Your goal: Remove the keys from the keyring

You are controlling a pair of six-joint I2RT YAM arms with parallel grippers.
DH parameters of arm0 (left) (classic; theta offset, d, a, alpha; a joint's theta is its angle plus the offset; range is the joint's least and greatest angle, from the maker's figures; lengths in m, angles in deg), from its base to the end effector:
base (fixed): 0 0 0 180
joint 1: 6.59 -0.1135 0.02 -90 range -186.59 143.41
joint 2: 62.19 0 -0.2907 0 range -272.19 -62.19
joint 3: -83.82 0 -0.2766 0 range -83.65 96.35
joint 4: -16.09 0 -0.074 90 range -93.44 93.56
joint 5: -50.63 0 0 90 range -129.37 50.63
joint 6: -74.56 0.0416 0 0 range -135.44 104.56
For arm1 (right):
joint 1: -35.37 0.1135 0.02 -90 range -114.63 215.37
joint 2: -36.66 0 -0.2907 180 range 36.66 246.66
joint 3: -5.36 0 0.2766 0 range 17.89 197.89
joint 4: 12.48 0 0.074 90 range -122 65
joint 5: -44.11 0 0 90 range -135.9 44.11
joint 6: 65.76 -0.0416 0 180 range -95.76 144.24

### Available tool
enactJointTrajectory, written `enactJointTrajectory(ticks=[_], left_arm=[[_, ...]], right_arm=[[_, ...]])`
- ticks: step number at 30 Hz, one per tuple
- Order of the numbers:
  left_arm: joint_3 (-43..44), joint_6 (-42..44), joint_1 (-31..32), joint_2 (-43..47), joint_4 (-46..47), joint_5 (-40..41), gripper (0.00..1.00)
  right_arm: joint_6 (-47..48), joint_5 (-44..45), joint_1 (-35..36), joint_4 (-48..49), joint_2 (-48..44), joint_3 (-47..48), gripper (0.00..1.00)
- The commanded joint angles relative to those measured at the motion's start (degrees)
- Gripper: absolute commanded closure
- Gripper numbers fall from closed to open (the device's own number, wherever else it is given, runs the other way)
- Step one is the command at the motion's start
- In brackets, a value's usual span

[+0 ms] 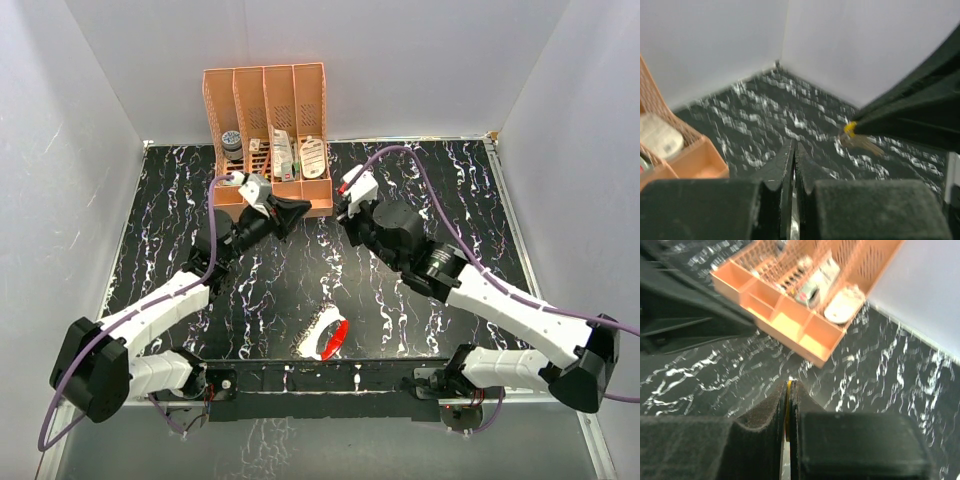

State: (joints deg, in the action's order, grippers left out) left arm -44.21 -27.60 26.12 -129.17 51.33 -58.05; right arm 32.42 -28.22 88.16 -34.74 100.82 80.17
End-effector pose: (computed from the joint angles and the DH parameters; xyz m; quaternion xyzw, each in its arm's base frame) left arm 0.2283 -0.1625 0.3486 0.2317 0.5316 -0.3947 0.7127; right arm 0.1772 0.2125 0.4034 -0.3049 0.7092 0.1269 0.6229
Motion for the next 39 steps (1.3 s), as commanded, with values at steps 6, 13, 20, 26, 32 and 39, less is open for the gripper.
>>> enactJointTrajectory(ticks=[6, 13, 20, 26, 32, 39], left_arm=[[-1.62, -3.78, 7.76, 3.08, -27.88, -4.87, 1.00], [-2.47, -8.76, 12.45, 5.37, -42.83, -6.16, 1.00], [-3.44, -11.90, 14.39, 3.92, -52.05, -6.54, 1.00], [-2.70, -11.97, 14.46, -1.53, -55.03, -10.73, 1.00], [-2.39, -11.73, 14.48, -10.76, -52.02, -17.97, 0.99], [-0.99, -10.46, 14.47, -18.50, -50.48, -25.07, 0.97]], right_arm=[[-15.08, -1.99, -9.00, -1.77, 0.39, -6.29, 1.00], [-19.34, -3.91, -11.79, -1.60, 1.87, -9.10, 1.00], [-22.45, -5.39, -12.83, -0.75, 4.47, -11.48, 1.00], [-24.92, -9.03, -14.62, -0.60, 8.06, -12.05, 1.00], [-25.81, -11.52, -15.22, 0.64, 10.42, -12.46, 1.00], [-26.16, -10.20, -16.76, 0.59, 11.46, -12.45, 1.00]])
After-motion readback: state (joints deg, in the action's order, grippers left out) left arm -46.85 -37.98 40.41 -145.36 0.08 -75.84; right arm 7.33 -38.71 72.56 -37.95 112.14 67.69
